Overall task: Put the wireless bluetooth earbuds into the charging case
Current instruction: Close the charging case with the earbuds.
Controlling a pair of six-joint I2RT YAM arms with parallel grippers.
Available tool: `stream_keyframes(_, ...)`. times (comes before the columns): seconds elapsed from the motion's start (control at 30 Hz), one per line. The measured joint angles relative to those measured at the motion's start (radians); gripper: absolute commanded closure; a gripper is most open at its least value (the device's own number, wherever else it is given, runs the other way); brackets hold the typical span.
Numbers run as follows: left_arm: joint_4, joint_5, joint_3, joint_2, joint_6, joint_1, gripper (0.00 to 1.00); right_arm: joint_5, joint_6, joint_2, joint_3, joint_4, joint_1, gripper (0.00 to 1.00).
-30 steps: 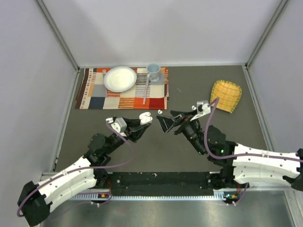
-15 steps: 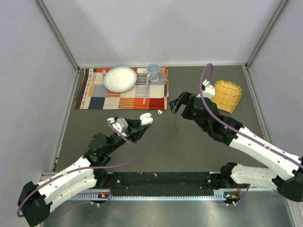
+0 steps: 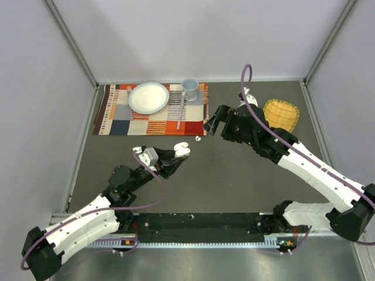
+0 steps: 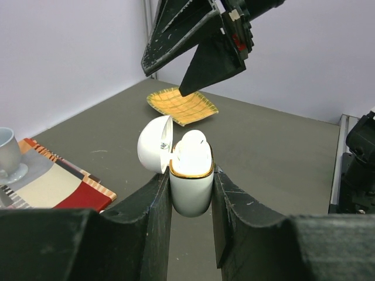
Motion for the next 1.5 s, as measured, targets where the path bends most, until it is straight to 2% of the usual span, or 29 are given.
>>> stream_keyframes(0.2,-0.002,0.040,0.008,0.016,0.000,0.000,1.00,-0.090,-0.040,0.060,0.059,-0.003,0.000,0.01)
stream_keyframes(0.3,-0.011,0.079,0.023,0.035,0.000,0.000,1.00,-0.167,-0.156,0.096,0.116,-0.024,0.000,0.01)
stream_keyframes(0.43,-0.025,0.124,0.043,0.049,0.000,0.000,1.00,-0.200,-0.227,0.104,0.160,-0.019,-0.001,0.01)
stream_keyframes(0.87,-0.031,0.201,0.059,0.104,-0.009,0.000,1.00,-0.292,-0.194,0.225,0.193,-0.005,0.000,0.01)
stream_keyframes(1.23,-0.004,0.206,0.087,0.186,-0.031,-0.001,1.00,-0.280,-0.150,0.213,0.011,0.031,0.092,0.01)
stream_keyframes(1.5,-0.007,0.214,0.106,0.270,-0.062,-0.010,1.00,-0.116,-0.060,0.016,-0.171,0.096,0.113,0.01)
